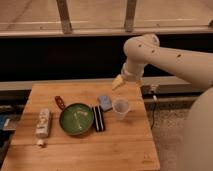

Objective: Pick up the ceramic bowl

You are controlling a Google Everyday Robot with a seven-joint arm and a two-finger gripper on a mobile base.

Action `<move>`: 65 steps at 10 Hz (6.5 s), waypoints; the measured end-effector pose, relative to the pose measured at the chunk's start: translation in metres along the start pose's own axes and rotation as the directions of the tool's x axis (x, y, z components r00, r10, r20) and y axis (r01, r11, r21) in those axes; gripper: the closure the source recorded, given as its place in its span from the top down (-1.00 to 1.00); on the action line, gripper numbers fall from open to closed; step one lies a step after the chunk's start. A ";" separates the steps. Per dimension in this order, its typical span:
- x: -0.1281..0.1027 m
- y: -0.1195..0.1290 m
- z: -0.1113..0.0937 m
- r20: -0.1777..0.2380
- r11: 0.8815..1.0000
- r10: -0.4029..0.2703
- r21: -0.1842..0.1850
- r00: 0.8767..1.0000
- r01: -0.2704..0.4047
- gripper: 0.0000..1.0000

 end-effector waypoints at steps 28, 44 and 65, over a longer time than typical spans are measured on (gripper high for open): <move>-0.016 0.109 0.026 -0.022 0.969 -0.242 -0.051 0.970 0.240 0.60; -0.026 0.206 0.073 0.043 0.863 -0.472 -0.180 0.880 0.472 0.60; -0.004 0.229 0.206 -0.051 0.740 -0.517 -0.529 0.855 0.416 0.60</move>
